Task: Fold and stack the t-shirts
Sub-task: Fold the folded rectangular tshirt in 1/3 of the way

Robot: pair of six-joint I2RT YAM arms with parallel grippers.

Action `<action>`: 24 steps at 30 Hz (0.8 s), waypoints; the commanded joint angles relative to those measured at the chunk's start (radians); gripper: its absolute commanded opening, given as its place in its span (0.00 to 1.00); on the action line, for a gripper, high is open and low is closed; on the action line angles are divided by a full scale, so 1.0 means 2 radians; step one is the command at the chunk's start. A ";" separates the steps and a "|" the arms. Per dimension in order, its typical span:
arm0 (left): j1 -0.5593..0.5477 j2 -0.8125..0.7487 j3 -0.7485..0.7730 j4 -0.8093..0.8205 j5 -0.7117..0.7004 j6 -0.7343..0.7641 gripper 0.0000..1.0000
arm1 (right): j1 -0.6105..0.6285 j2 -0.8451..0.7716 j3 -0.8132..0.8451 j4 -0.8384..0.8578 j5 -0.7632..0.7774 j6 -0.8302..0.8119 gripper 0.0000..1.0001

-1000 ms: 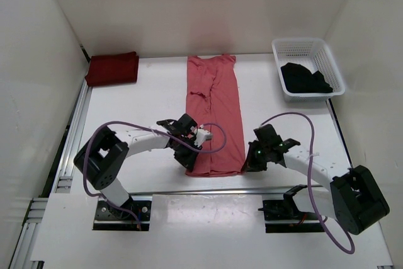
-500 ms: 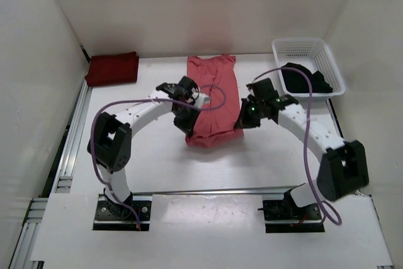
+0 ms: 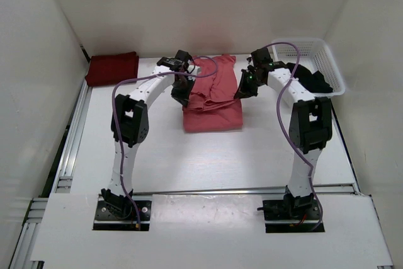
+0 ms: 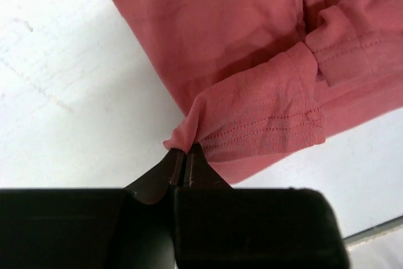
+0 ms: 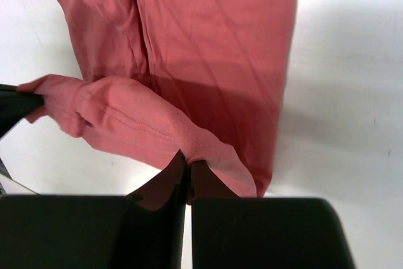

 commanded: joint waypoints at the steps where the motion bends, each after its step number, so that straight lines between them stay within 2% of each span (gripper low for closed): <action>1: -0.002 0.003 0.035 -0.010 -0.017 0.003 0.11 | -0.003 0.019 0.048 -0.020 -0.024 -0.012 0.00; 11: 0.007 0.039 0.073 0.031 -0.027 0.003 0.12 | -0.023 0.098 0.116 -0.030 -0.030 -0.009 0.00; 16: 0.012 0.048 0.079 0.047 -0.027 0.003 0.17 | -0.028 0.133 0.153 -0.030 -0.041 -0.009 0.00; 17: 0.012 0.056 0.079 0.047 -0.027 0.003 0.23 | -0.033 0.133 0.153 -0.030 -0.041 -0.009 0.03; 18: 0.012 0.056 0.079 0.047 -0.027 0.003 0.26 | -0.033 0.139 0.153 -0.030 -0.041 -0.004 0.18; 20: 0.012 0.063 0.079 0.042 -0.027 0.003 0.34 | -0.037 0.146 0.166 -0.030 -0.041 0.002 0.34; 21: 0.012 0.063 0.079 0.042 -0.040 0.003 0.44 | -0.037 0.151 0.173 -0.030 -0.046 0.002 0.41; 22: 0.012 0.063 0.073 0.042 -0.044 0.003 0.48 | -0.043 0.151 0.180 -0.030 -0.046 0.002 0.51; 24: 0.016 0.063 0.073 0.042 -0.067 0.003 0.57 | -0.043 0.151 0.204 -0.030 -0.051 0.002 0.57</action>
